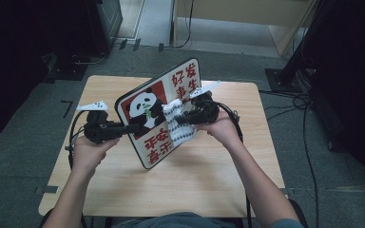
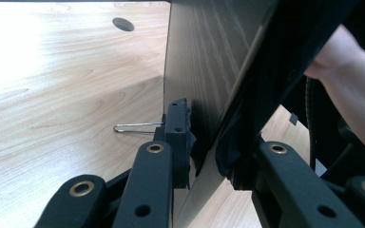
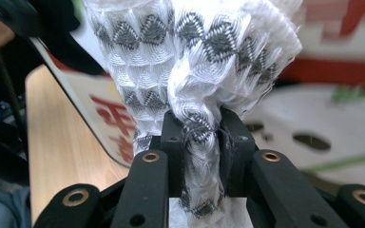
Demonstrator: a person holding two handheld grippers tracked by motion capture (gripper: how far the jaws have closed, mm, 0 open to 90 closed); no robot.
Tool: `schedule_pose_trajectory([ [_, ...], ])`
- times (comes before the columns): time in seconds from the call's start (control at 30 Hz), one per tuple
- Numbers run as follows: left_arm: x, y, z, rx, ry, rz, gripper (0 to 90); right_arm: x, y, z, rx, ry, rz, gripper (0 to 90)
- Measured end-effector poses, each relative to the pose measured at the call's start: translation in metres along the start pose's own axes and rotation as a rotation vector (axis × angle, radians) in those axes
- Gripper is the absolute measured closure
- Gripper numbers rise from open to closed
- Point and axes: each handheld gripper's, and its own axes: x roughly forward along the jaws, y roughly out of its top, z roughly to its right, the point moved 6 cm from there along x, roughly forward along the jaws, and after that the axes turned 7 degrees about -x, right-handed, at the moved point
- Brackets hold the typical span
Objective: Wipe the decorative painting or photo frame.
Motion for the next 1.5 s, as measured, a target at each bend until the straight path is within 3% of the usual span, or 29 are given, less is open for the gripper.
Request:
schedule_pose_trajectory([
  [0.47, 0.0, 0.0, 0.0, 0.002, 0.006, 0.001, 75.6, -0.022, 0.068, -0.016, -0.088, 0.011, 0.031, 75.9],
  [0.83, 0.0, -0.001, -0.002, -0.003, -0.017, 0.011, 75.0, -0.035, 0.116, -0.03, -0.159, -0.022, 0.055, 75.8],
  [1.17, 0.0, -0.002, -0.003, 0.002, -0.015, 0.018, 75.5, -0.026, 0.115, -0.029, -0.151, -0.035, 0.028, 75.8],
  [1.5, 0.0, -0.002, -0.002, 0.007, -0.012, 0.017, 75.7, -0.019, 0.101, -0.026, -0.143, -0.03, 0.015, 75.7],
])
